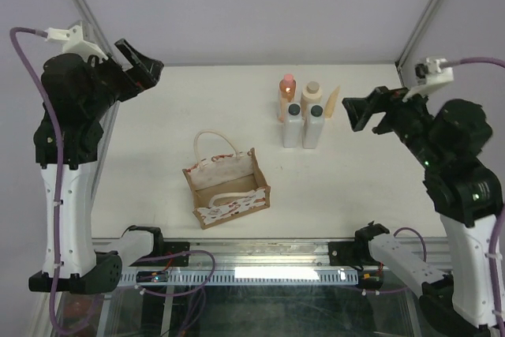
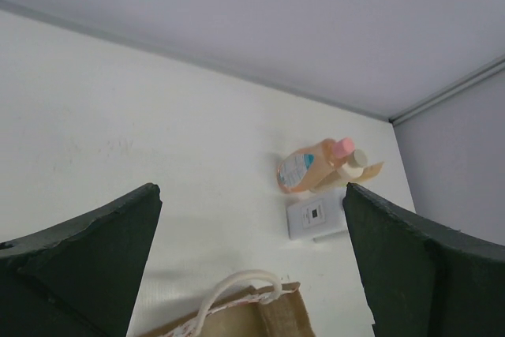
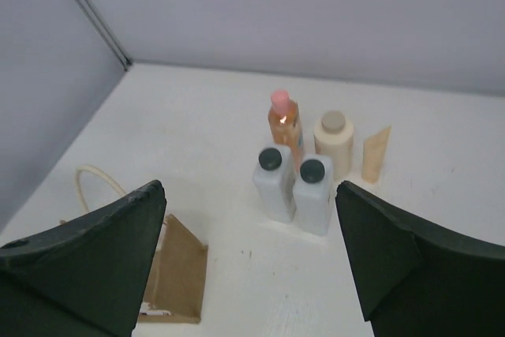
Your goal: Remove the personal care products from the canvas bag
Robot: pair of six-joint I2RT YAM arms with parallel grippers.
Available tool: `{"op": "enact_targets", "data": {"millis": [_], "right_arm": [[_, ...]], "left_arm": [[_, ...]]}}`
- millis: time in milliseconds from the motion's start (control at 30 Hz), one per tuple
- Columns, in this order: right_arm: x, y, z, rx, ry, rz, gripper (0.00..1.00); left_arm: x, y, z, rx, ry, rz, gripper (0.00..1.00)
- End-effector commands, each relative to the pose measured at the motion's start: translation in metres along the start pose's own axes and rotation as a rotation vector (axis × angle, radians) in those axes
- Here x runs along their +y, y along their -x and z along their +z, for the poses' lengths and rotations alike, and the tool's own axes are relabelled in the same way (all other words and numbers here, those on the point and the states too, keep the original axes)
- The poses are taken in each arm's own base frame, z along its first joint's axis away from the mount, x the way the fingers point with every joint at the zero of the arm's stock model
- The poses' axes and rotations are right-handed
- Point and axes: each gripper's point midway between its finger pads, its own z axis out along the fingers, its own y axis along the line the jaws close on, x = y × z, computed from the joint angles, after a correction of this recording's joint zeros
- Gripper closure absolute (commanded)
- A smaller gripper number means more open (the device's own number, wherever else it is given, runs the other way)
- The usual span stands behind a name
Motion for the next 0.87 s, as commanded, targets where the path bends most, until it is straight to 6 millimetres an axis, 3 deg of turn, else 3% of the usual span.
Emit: {"op": "enact_targets", "data": {"millis": [0,167,400,833], "right_arm": [[0.028,0.072,-0.048,-0.314,0.129,-0.065,0.08],[0.034,0.088,-0.067,-0.424,0.155,-0.076,0.06],[0.033,0.084,-0.062,-0.402,0.155,-0.068,0.06],[0.032,0.081,-0.056,-0.387,0.15,-0.061,0.06]], "left_arm": [[-0.009,0.037,-0.028,-0.13,0.019,0.048,0.01],[-0.009,0.041,-0.042,-0.168,0.027,0.043,0.01],[-0.007,0.046,-0.055,-0.209,0.044,0.053,0.01],[-0.003,0.041,-0.045,-0.18,0.054,0.068,0.01]]}}
